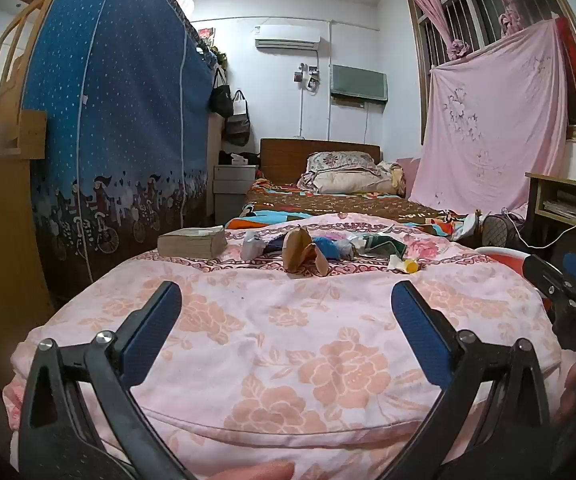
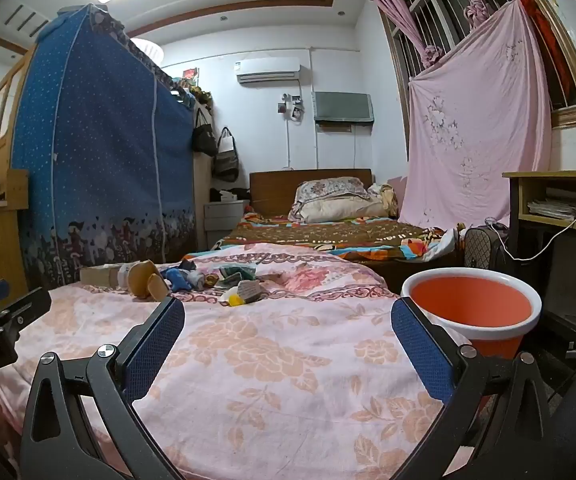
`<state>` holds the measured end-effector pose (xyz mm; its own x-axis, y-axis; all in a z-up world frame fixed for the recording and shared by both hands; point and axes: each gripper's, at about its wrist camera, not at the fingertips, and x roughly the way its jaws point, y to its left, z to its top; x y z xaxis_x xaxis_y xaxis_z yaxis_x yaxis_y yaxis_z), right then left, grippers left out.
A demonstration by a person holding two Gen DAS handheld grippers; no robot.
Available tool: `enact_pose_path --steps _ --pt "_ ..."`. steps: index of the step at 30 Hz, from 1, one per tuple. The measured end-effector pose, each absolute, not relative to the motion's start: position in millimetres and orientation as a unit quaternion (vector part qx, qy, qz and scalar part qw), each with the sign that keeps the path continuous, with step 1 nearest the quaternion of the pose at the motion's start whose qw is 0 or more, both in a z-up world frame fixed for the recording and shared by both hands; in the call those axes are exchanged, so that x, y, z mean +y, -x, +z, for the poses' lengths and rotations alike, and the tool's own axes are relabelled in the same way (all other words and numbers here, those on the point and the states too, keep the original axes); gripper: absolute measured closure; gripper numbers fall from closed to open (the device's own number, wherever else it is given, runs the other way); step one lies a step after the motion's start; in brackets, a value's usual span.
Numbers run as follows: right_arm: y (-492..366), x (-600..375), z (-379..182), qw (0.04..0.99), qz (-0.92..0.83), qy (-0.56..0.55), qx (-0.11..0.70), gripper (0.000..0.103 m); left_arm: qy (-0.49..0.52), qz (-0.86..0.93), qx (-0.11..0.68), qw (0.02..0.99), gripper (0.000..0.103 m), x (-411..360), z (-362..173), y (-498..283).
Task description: Collect trash
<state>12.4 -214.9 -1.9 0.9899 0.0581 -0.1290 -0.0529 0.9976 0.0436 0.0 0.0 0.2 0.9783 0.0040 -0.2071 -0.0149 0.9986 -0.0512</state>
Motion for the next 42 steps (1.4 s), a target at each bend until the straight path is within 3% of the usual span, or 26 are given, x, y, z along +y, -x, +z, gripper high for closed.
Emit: enact_pose_path --steps 42 --pt "-13 -216 -2 0.997 0.028 -0.023 0.068 0.0 0.01 -0.001 0.091 0.996 0.012 -9 3 6"
